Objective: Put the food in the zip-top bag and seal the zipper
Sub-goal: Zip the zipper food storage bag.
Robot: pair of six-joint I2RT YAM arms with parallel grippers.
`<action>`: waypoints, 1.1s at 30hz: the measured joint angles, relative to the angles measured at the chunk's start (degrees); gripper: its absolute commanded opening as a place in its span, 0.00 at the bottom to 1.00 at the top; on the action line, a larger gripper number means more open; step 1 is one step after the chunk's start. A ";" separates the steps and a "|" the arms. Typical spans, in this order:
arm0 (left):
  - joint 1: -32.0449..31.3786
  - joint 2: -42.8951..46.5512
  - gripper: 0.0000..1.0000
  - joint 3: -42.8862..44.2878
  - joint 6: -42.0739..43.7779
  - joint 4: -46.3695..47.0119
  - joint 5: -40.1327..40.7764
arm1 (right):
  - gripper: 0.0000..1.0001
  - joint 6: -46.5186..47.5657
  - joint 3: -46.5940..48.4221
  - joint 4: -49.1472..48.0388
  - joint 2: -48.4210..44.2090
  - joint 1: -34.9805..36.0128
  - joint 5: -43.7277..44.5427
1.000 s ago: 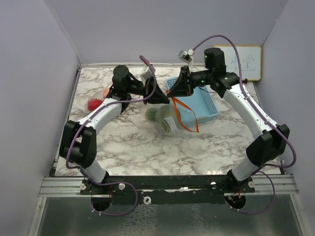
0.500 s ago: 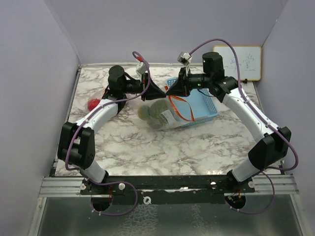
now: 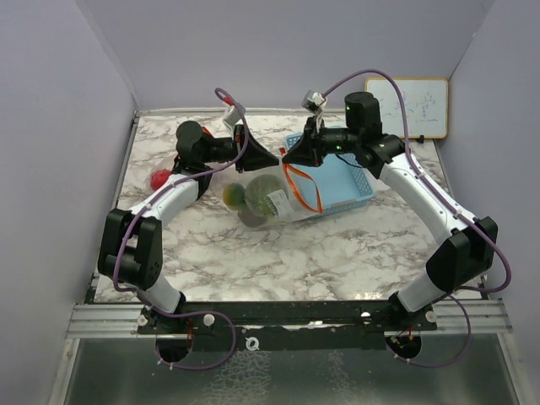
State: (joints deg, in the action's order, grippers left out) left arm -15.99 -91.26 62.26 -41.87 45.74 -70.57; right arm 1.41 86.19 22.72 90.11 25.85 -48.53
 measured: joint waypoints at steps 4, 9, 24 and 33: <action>0.39 -0.02 0.25 -0.15 -2.93 4.07 -0.28 | 0.04 -0.61 2.21 0.76 0.42 -0.07 -1.84; 3.69 -0.02 0.45 1.36 -5.01 7.82 -0.52 | 0.05 -2.62 6.60 3.04 3.39 -2.08 -6.80; -0.70 -3.98 0.61 6.36 -7.39 10.14 -2.05 | 0.05 -2.82 8.33 7.32 4.81 -2.27 -10.91; -1.49 -4.72 0.63 3.41 -15.37 25.27 -3.56 | 0.05 -2.67 8.44 7.76 4.81 -2.27 -12.55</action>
State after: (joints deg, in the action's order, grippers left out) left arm -17.47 -95.98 65.67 -57.23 71.00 -74.13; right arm -1.26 94.63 30.48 94.91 23.57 -61.08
